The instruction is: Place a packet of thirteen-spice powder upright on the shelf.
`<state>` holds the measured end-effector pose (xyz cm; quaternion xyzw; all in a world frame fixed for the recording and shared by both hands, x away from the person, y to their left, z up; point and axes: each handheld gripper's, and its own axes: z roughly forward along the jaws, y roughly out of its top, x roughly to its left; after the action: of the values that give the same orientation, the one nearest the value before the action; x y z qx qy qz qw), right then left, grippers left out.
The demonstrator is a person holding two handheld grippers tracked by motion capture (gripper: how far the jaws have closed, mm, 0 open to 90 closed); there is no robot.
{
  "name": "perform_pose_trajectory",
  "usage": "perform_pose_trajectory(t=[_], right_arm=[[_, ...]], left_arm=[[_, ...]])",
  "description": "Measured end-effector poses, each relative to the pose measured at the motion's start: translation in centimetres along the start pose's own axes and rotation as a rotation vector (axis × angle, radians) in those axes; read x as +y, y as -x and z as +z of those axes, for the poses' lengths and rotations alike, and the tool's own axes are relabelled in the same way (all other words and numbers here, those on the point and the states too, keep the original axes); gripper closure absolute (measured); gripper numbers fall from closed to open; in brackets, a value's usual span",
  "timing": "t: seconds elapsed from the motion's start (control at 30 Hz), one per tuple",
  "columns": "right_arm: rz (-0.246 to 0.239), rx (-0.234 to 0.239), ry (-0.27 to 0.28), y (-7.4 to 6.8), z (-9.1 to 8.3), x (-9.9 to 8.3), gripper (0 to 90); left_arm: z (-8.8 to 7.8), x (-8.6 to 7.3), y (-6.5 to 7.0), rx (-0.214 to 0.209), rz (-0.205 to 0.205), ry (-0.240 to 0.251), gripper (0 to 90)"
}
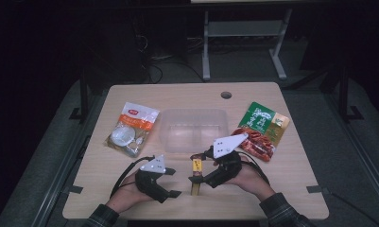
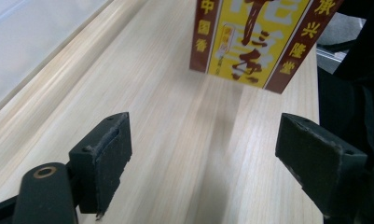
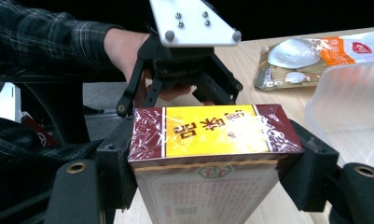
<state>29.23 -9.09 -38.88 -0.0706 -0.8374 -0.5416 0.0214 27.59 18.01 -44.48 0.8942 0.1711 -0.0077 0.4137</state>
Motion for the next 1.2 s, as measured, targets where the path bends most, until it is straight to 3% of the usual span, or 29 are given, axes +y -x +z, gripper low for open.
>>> perform_pose_trajectory(t=[0.5, 0.63, 1.2], right_arm=[[-0.031, -0.006, -0.03, 1.5, -0.9, 0.9, 30.4], [-0.038, -0.009, -0.021, 1.9, -1.2, 1.5, 30.4], [-0.06, -0.025, -0.04, 4.2, -2.1, 4.1, 30.5]], left_arm=[[-1.9, -1.9, 0.6, 0.1, -0.003, -0.014, 15.1], [-1.9, -2.0, 0.3, 0.109, -0.022, -0.003, 14.1], [-1.7, -2.1, -0.2, 0.108, -0.008, -0.019, 12.3]])
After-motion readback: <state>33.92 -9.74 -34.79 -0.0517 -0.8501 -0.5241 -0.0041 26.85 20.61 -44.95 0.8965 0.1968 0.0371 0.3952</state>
